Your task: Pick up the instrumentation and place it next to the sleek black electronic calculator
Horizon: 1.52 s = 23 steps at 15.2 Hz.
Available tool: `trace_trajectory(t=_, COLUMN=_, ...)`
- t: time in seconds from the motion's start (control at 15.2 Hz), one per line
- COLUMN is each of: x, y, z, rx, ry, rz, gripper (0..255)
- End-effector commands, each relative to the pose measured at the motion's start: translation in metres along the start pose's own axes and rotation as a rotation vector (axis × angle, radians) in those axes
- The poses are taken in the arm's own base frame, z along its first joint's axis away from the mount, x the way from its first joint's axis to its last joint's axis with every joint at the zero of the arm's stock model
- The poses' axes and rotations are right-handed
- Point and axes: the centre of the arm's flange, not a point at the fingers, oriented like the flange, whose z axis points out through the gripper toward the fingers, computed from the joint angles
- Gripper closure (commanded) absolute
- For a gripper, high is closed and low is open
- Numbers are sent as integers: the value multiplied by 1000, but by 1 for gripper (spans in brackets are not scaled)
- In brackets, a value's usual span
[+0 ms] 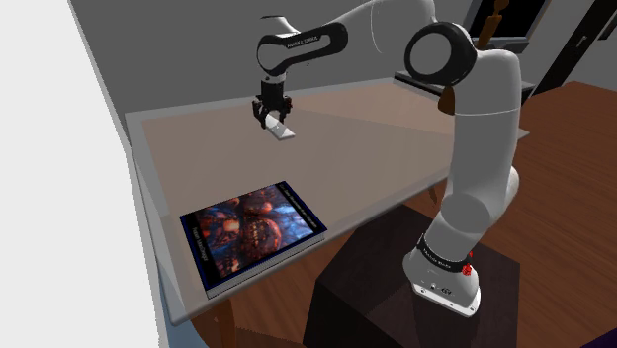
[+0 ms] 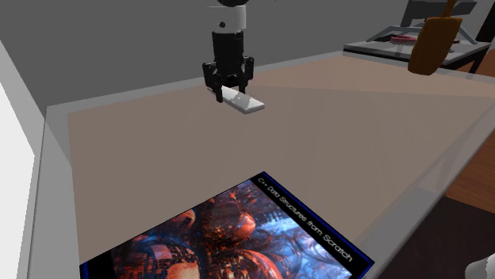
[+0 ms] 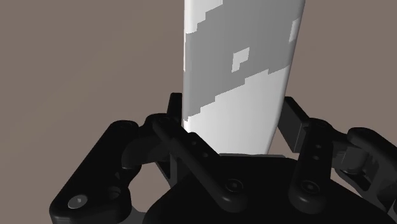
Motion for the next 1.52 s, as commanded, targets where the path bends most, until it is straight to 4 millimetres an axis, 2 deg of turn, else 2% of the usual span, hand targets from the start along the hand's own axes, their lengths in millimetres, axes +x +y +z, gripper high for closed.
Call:
trace_trajectory(t=0.0, x=12, y=27, z=-3, rx=0, ry=0, rz=-1, gripper=255)
trace_trajectory(t=1.39, x=124, y=285, z=-3, rx=0, ry=0, rz=-1, gripper=255)
trace_trajectory(t=1.45, x=124, y=285, z=2, rx=0, ry=0, rz=-1, gripper=255)
